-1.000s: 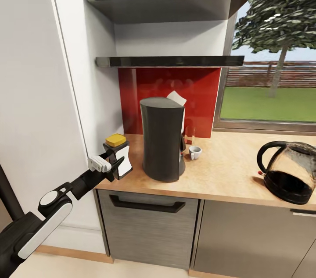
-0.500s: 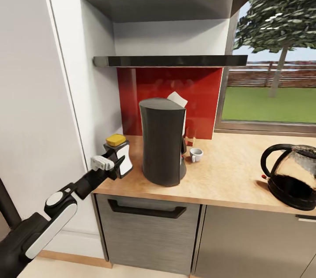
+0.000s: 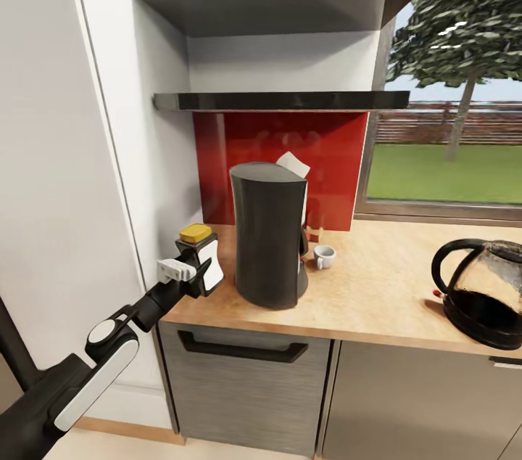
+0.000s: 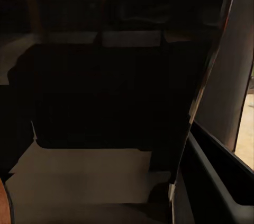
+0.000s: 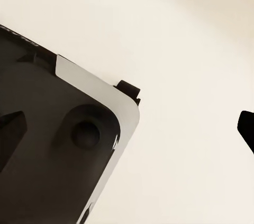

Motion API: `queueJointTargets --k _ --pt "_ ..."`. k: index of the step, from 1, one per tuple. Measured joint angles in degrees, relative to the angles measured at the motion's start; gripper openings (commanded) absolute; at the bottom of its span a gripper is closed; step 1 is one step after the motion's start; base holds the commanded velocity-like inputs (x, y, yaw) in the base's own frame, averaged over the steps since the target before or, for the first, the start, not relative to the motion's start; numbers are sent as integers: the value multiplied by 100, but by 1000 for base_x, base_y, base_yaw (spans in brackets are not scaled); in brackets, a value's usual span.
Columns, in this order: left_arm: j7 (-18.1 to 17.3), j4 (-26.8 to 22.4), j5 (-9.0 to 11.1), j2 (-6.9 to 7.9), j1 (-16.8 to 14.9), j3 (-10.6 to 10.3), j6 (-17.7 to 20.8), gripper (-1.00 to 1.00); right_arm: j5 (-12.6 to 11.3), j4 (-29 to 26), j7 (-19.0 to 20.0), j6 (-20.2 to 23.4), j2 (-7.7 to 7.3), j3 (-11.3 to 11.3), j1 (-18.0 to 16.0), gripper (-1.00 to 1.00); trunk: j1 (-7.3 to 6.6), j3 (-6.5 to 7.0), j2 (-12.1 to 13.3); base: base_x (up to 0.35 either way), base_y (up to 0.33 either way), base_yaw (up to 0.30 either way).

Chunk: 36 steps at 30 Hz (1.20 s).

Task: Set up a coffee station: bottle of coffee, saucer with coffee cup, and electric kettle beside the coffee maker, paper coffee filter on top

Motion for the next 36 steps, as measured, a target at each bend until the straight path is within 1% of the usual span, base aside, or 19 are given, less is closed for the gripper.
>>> queueJointTargets --k 18,20,22,23,25,27,31,36 --pt "13 58 0 -25 0 -6 -6 -100 9 11 -49 0 -7 0 0 100 1 0 0 37 0 0" --pt "97 62 0 -51 0 -7 -7 -100 11 14 -131 -1 -3 0 0 100 1 0 0 1 0 0" --pt "355 62 -3 -113 0 -31 -5 -100 12 16 -198 -1 -1 0 0 100 1 0 0 0 0 0" --pt "521 60 -4 -151 2 -101 -6 -100 12 18 -225 -1 0 0 0 100 1 0 1 0 0 0" --pt "756 54 -9 -198 3 -332 -9 -100 13 19 -254 -1 0 0 0 100 1 0 1 0 0 0" --pt "921 44 -58 -220 3 -461 -13 -100 13 22 -266 -1 1 0 0 100 1 0 1 0 0 0" --pt "1038 38 -91 -232 2 -537 -16 -100 13 19 -273 -1 1 0 0 100 1 0 1 0 0 0" --pt "1074 40 -103 -235 2 -551 -16 -100 13 19 -274 -1 1 0 0 100 1 0 1 20 0 0"
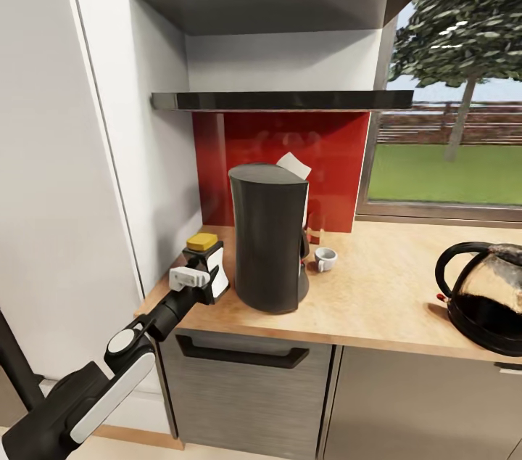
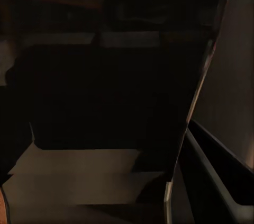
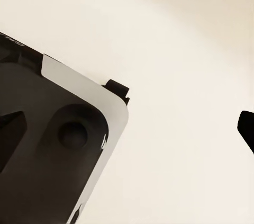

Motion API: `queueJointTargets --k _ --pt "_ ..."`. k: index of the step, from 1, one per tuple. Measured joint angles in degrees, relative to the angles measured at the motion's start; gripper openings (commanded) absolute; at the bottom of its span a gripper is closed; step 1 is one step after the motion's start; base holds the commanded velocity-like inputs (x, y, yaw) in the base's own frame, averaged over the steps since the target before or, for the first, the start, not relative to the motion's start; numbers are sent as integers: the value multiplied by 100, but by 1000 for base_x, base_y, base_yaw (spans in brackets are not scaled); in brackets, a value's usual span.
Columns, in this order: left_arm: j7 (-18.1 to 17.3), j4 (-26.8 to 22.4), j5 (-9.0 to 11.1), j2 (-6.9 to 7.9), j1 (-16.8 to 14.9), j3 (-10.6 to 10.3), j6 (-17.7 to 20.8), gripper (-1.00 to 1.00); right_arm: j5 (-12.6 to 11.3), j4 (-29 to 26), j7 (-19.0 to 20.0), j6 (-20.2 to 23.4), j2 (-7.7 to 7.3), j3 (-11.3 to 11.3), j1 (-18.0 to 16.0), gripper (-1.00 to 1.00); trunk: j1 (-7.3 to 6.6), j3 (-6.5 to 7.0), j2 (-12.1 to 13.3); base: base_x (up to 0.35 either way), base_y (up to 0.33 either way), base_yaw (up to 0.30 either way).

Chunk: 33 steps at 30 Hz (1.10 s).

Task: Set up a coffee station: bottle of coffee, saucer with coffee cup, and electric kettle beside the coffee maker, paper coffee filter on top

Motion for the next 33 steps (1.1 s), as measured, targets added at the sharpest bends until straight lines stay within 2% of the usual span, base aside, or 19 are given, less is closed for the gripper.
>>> queueJointTargets --k 18,33 --pt "5 12 -4 0 0 8 0 -100 3 15 0 1 -6 0 0 100 0 0 0 37 48 0" --pt "5 20 -4 0 0 16 0 -100 11 361 2 6 -16 10 6 100 -1 0 0 111 2 0"
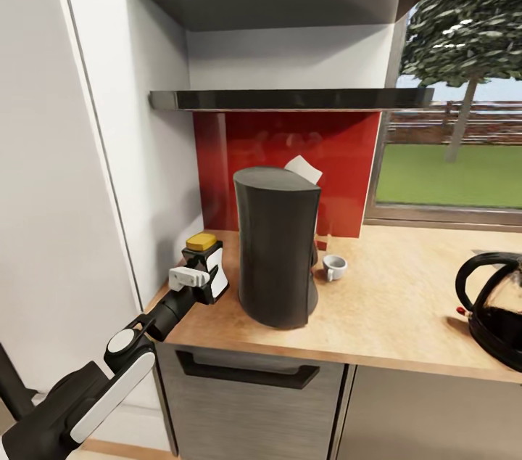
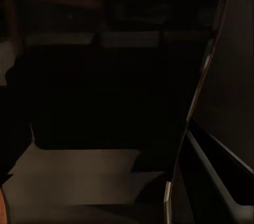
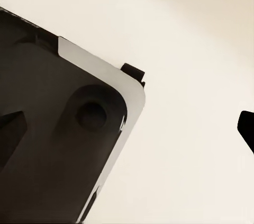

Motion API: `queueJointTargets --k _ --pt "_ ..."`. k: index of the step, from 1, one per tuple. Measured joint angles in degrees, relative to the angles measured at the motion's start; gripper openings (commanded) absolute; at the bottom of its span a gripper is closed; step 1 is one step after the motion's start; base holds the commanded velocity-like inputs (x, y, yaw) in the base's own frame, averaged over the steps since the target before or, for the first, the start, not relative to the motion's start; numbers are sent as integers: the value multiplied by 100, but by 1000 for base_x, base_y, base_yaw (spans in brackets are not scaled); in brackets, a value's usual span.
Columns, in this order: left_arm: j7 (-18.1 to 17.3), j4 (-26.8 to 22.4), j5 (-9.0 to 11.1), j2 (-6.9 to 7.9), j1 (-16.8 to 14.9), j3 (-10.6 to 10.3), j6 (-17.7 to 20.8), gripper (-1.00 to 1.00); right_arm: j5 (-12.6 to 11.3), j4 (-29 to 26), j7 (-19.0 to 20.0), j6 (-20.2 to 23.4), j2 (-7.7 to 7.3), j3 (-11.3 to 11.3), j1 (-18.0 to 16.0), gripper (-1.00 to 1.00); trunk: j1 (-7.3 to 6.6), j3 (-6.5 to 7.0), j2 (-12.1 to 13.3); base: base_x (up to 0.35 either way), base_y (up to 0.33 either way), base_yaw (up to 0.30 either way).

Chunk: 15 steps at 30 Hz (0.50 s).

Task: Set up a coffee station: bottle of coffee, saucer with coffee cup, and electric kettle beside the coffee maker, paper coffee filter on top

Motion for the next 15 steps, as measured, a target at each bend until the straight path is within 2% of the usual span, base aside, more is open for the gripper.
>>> queueJointTargets --k 15 --pt "0 10 0 0 0 0 0 -100 -1 85 1 0 0 -2 2 100 0 0 0 116 0 0"
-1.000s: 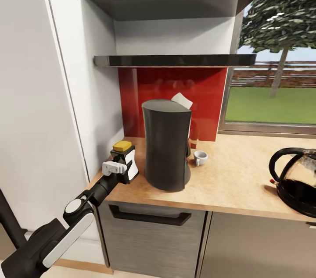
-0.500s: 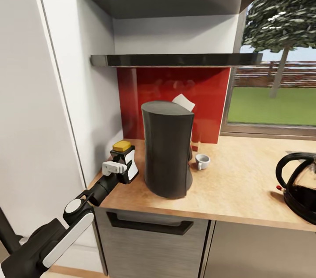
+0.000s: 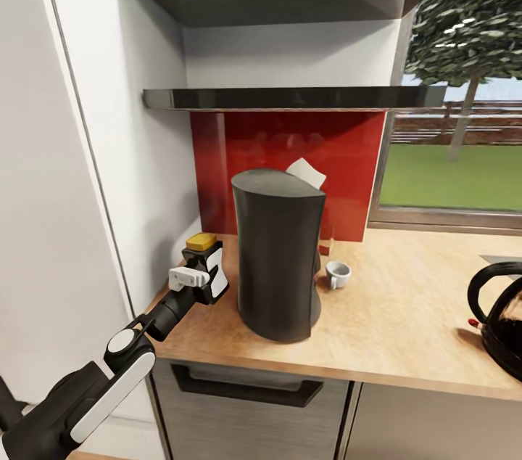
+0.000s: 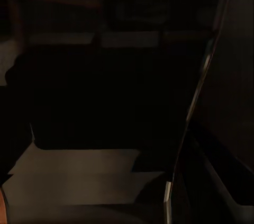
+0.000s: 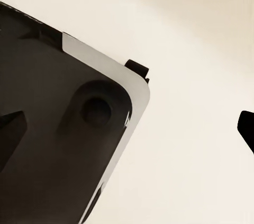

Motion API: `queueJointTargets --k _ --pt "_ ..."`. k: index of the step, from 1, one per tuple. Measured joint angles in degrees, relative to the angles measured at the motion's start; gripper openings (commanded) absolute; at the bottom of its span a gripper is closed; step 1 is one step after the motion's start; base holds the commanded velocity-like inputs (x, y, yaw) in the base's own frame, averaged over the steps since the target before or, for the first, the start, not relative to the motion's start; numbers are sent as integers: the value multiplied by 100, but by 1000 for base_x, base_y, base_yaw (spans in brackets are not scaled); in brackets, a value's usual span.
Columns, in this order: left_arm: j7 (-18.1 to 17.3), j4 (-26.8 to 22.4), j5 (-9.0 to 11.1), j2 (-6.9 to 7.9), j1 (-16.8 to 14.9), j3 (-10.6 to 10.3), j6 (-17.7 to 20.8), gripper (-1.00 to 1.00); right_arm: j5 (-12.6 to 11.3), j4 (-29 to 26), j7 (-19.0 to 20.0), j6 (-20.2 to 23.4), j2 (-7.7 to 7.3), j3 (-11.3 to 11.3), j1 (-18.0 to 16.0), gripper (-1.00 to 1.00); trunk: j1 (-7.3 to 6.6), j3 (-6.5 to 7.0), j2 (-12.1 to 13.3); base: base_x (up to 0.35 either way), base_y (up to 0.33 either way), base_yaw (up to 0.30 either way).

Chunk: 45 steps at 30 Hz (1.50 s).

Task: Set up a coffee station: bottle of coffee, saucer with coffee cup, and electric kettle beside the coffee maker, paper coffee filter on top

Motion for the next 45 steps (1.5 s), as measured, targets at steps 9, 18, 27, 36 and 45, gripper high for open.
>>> queueJointTargets --k 9,18,27,36,45 --pt "0 7 0 0 0 0 0 -100 0 1 0 0 0 0 0 100 0 0 0 85 0 0" --pt "0 9 0 0 0 -1 0 -100 0 1 0 0 0 0 1 100 -1 0 0 73 -11 0" --pt "0 9 0 0 0 -1 0 -100 0 1 0 0 0 0 1 100 1 0 0 32 -11 0" --pt "1 16 0 0 0 -1 0 -100 0 1 0 0 0 0 1 100 1 0 0 31 0 0" --pt "1 18 0 0 0 -2 0 -100 0 1 0 0 0 0 -1 100 1 0 0 1 0 0"
